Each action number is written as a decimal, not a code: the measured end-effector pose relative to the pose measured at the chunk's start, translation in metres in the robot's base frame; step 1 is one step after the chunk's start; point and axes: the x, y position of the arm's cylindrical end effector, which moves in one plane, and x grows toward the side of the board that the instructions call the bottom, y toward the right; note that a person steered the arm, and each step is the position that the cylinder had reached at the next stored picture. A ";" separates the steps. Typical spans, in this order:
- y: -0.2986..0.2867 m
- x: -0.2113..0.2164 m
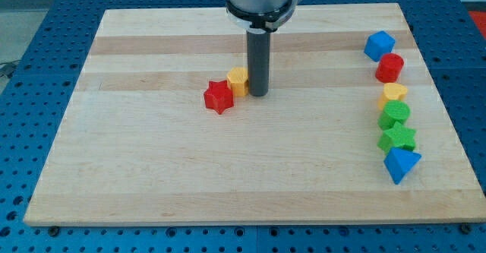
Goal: Move the blue cube parallel to the left of the red circle
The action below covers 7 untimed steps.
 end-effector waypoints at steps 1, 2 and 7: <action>0.068 -0.067; 0.143 -0.140; 0.311 -0.150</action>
